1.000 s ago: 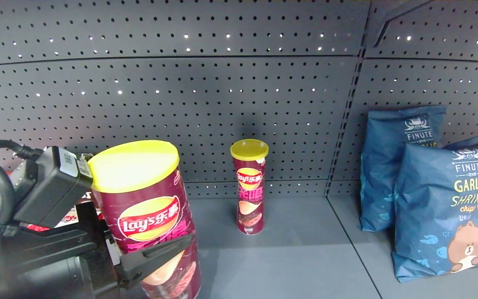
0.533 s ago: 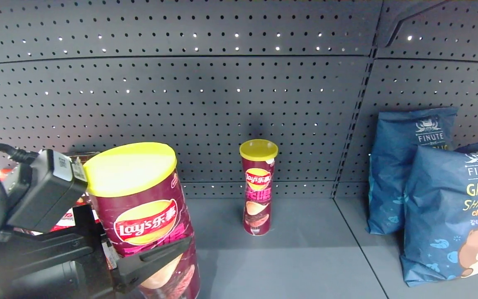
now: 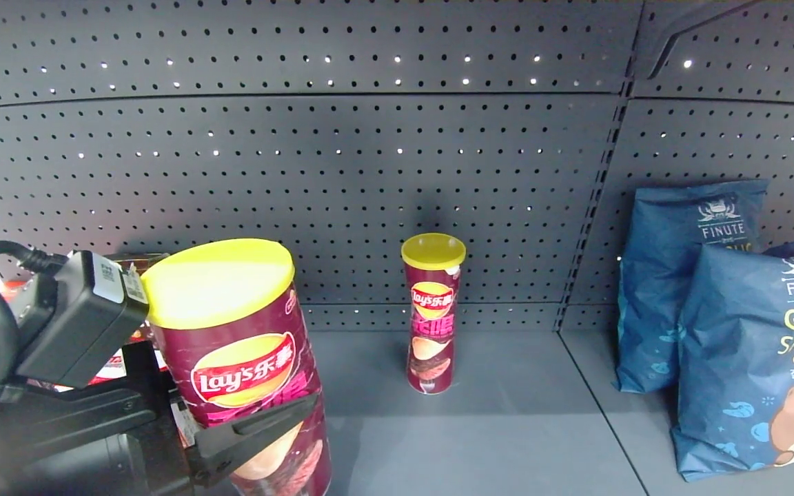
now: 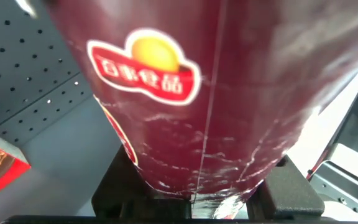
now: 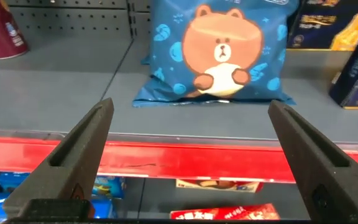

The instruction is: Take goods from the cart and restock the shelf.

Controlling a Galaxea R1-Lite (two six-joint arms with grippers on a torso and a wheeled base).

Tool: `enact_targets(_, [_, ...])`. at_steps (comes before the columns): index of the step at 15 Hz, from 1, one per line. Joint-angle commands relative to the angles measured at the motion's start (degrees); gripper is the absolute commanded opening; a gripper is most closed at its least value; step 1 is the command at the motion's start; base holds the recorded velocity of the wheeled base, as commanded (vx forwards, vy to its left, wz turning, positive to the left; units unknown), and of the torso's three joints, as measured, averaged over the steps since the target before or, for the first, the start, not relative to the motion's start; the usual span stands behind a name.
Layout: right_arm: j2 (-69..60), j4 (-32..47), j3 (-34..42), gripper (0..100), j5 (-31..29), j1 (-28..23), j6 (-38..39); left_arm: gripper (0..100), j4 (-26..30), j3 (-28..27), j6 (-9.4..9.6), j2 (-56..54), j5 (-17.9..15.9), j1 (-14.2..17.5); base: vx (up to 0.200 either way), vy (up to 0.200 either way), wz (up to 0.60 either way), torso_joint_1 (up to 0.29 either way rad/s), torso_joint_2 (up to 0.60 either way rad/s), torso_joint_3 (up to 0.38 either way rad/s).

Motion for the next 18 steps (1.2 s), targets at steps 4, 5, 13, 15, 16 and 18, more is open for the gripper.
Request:
enact_targets(4, [21.0, -1.28, -21.18, 100, 4.39, 1.67, 7.27, 0, -0.1, -0.39, 0.02, 0.38, 0.0, 0.08, 0.0, 0.0, 0.0, 0.0, 0.0, 0.0])
enact_targets(5, [20.82, -1.28, -21.97, 100, 8.26, 3.43, 4.2, 0, -0.19, -0.47, 0.02, 0.38, 0.0, 0.08, 0.0, 0.0, 0.0, 0.0, 0.0, 0.0])
enact_targets(13, [49.65, -8.13, -30.32, 100, 14.06, 17.23, -8.9, 0, -0.02, -0.65, 0.02, 0.38, 2.02, 0.0, 0.0, 0.0, 0.0, 0.0, 0.0, 0.0])
enact_targets(15, [56.24, -7.96, -33.93, 100, 13.36, 21.8, -12.59, 0, -0.02, -0.56, -0.16, 0.38, 2.11, 0.08, 0.0, 0.0, 0.0, 0.0, 0.0, 0.0])
enact_targets(16, [59.67, -7.87, -36.56, 100, 12.39, 25.14, -12.68, 0, 0.07, -0.47, -0.16, 0.38, 2.11, 0.08, 0.0, 0.0, 0.0, 0.0, 0.0, 0.0])
enact_targets(18, [65.65, -7.96, -40.52, 100, 12.04, 29.79, -12.68, 0, 0.07, -0.65, -0.16, 0.38, 2.02, 0.08, 0.0, 0.0, 0.0, 0.0, 0.0, 0.0])
